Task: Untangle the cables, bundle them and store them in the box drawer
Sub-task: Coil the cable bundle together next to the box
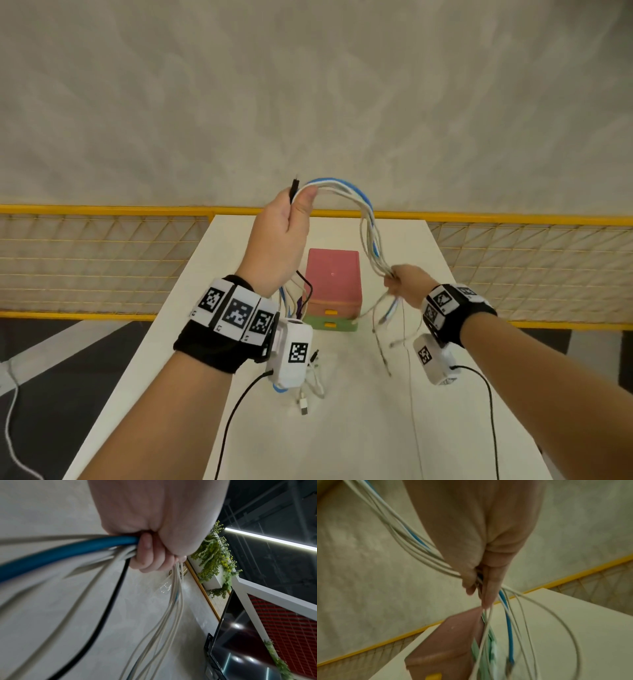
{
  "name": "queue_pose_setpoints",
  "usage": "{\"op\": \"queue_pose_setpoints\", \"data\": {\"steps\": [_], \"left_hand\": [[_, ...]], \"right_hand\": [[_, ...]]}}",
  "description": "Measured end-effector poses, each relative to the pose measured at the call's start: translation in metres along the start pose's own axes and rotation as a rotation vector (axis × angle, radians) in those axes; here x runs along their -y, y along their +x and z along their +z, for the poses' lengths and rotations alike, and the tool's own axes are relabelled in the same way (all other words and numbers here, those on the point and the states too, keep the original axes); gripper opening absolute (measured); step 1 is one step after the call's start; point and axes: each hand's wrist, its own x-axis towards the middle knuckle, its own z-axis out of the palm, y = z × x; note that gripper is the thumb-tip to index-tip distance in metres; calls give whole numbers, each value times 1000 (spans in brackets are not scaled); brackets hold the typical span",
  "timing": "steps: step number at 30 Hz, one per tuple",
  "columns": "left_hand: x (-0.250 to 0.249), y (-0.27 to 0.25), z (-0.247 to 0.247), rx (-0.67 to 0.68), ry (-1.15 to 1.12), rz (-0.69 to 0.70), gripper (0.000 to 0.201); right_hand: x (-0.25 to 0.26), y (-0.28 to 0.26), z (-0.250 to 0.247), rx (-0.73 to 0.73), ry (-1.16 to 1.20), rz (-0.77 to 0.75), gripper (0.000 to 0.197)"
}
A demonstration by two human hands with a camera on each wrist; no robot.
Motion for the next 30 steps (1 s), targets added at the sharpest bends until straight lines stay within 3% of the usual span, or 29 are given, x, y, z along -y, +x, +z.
{"op": "queue_pose_setpoints", "data": {"steps": [4,7,10,13,15,18,20,22,24,27,30], "left_hand": [[8,5,-4,-37,-98,-40,35],[8,3,-3,-7,-82,-49,37],[8,-1,4,45,-61,-73,39],[7,-7,15,187,50,-123,39],[10,-11,25,319,192,-195,38],[19,-17,40,485,395,-297,34],[20,-19,48,551,430,-353,35],[19,-19,58,602,391,-429,28],[18,-20,67,643,496,-402,32],[14,-20,76,724,527,-396,36],[25,-22,78,533,214,-493,32]], "right_hand": [[-2,12,-19,-382,-18,-238,20],[-9,15,-20,-453,-25,-358,21],[-20,10,-10,-352,-32,-328,25],[-25,-1,-6,-23,-206,-130,54],[-19,-12,-12,-19,-254,-43,56],[2,-27,-24,-257,43,-163,43],[24,-44,-34,-277,240,-370,43],[48,-61,-40,-179,149,-588,58],[64,-68,-34,-96,-82,-699,76],[75,-67,-15,-92,-114,-651,77],[76,-62,-7,-142,-19,-561,66]]}}
